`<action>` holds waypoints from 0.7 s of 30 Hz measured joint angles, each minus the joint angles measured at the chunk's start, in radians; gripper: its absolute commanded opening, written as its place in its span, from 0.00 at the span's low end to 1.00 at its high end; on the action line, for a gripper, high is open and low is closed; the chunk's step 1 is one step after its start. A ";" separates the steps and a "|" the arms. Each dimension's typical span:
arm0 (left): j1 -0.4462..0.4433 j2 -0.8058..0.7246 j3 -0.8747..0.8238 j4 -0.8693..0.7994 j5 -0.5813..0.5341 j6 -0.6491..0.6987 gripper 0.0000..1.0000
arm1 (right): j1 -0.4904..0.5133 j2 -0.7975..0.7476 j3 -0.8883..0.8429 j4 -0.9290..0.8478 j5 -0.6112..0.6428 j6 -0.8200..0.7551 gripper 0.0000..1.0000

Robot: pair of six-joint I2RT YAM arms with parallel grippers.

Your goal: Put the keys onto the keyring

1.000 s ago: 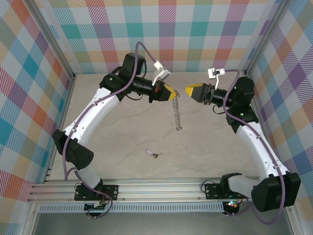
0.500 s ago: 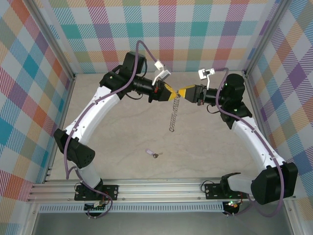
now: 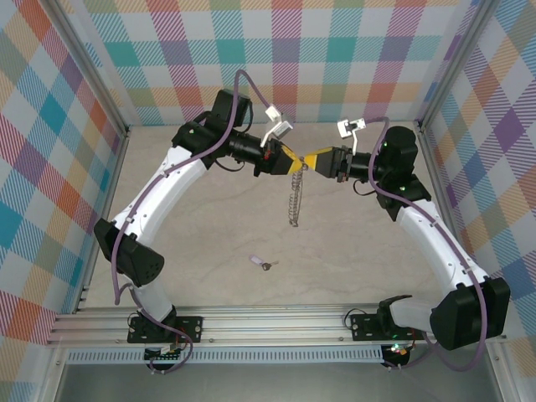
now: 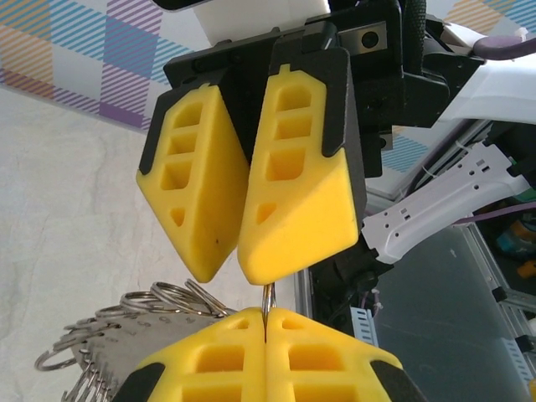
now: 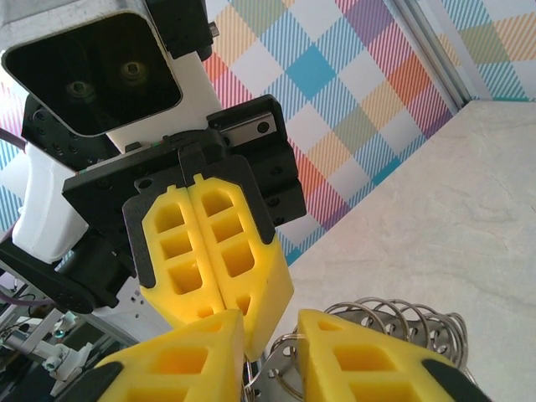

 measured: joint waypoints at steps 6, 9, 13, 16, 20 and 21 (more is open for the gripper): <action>0.001 0.003 0.002 0.000 0.001 0.006 0.00 | 0.008 -0.003 0.002 -0.030 0.006 -0.023 0.34; 0.001 0.008 0.006 0.000 0.001 0.009 0.00 | 0.008 -0.015 0.002 -0.056 0.032 -0.040 0.37; 0.001 0.016 0.019 -0.002 0.005 0.012 0.00 | 0.008 -0.056 0.002 -0.084 0.082 -0.059 0.39; 0.001 0.016 0.021 -0.003 0.013 0.013 0.00 | 0.008 -0.082 0.002 -0.092 0.101 -0.070 0.38; 0.003 0.016 0.023 -0.005 0.019 0.017 0.00 | 0.008 -0.084 0.005 -0.096 0.101 -0.073 0.35; 0.003 0.016 0.024 -0.007 0.019 0.018 0.00 | 0.008 -0.084 0.005 -0.097 0.099 -0.073 0.35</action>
